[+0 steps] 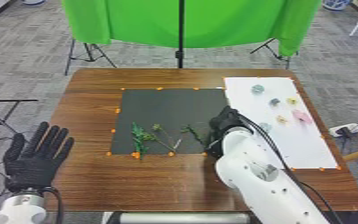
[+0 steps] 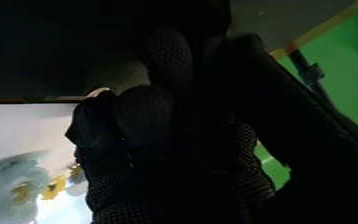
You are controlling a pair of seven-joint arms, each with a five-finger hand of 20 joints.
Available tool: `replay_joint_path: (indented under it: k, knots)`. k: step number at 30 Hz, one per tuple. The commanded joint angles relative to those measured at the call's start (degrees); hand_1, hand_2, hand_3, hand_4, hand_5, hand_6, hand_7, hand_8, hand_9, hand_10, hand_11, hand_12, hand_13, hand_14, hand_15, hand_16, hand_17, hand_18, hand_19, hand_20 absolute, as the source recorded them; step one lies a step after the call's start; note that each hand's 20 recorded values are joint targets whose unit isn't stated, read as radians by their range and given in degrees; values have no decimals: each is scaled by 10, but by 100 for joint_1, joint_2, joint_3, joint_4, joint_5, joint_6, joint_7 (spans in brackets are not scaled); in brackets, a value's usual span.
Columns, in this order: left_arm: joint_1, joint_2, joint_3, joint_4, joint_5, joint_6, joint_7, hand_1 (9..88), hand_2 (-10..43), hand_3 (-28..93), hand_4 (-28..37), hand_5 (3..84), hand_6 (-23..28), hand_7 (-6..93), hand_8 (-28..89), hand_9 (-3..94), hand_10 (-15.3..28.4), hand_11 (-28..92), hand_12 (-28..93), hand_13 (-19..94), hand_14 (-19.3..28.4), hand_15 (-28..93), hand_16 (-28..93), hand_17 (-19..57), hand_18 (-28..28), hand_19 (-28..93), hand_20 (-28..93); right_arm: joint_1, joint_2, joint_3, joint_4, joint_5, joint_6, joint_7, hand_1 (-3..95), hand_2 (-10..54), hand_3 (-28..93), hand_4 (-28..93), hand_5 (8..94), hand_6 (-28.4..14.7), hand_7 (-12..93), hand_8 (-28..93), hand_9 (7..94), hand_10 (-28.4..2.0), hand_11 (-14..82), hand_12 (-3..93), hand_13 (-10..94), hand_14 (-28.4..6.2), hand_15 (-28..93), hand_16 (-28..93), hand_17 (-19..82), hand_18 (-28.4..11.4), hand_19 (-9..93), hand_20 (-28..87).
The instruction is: Arrange flowers
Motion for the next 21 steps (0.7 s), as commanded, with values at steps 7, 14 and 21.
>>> replay_joint_path:
  k: [7, 14, 21]
  knots:
    - [42, -75, 69, 30, -87, 65, -16, 258, 128, 722, -283, 443, 77, 119, -105, 402, 143, 179, 107, 335, 134, 227, -24, -38, 140, 342, 144, -332, 182, 281, -201, 121, 157, -55, 326, -24, 790, -203, 711, -95, 113, -103, 721, -219, 345, 224, 616, -201, 768, 306, 347, -284, 929, 431]
    - [148, -114, 43, -90, -27, 106, 131, 257, 130, 723, -283, 445, 78, 122, -105, 405, 144, 185, 109, 338, 135, 235, -23, -39, 140, 345, 145, -965, 525, 1570, -1402, 23, 298, -586, 318, -13, 776, -202, 721, -86, 112, -95, 740, -216, 338, 230, 627, -199, 768, 306, 353, -284, 931, 431]
    - [155, -114, 72, -57, 318, -114, 80, 257, 134, 721, -283, 443, 77, 123, -107, 404, 142, 184, 106, 338, 133, 239, -26, -38, 140, 346, 145, -1752, 818, 2889, -1317, -556, -838, -2112, 316, -31, 799, -213, 609, -79, 116, -99, 557, -207, 196, 178, 487, -187, 719, 277, 269, -235, 866, 429]
